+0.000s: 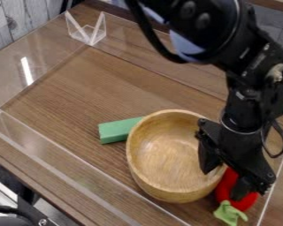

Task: Move the red fruit to the right

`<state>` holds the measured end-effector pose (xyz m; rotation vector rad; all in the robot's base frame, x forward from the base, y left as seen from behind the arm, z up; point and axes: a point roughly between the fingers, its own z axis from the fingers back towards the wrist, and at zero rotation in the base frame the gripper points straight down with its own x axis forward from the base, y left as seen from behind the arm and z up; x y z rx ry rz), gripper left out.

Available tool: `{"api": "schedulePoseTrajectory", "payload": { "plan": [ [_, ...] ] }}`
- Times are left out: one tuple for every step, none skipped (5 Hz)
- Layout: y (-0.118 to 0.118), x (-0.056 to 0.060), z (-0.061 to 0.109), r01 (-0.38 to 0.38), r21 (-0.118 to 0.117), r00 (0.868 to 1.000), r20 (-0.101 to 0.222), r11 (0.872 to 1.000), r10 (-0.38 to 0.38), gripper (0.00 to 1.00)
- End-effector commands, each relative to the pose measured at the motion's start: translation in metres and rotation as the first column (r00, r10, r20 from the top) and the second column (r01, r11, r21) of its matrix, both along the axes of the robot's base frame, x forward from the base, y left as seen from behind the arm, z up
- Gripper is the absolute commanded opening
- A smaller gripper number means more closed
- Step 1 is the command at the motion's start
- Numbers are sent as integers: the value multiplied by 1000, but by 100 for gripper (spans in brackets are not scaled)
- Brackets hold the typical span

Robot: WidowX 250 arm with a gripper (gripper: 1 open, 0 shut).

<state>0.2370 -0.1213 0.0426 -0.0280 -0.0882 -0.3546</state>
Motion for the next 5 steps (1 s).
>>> {"api": "schedulePoseTrajectory", "payload": {
  "plan": [
    [3,11,8,-17,-6,999,34,1000,17,0],
    [4,11,8,-20,-4,999,35,1000,20,0],
    [4,12,8,-24,-1,999,35,1000,24,0],
    [5,13,10,-28,1,999,36,1000,27,0],
    [5,13,11,-32,3,999,37,999,31,0]
  ]
}}
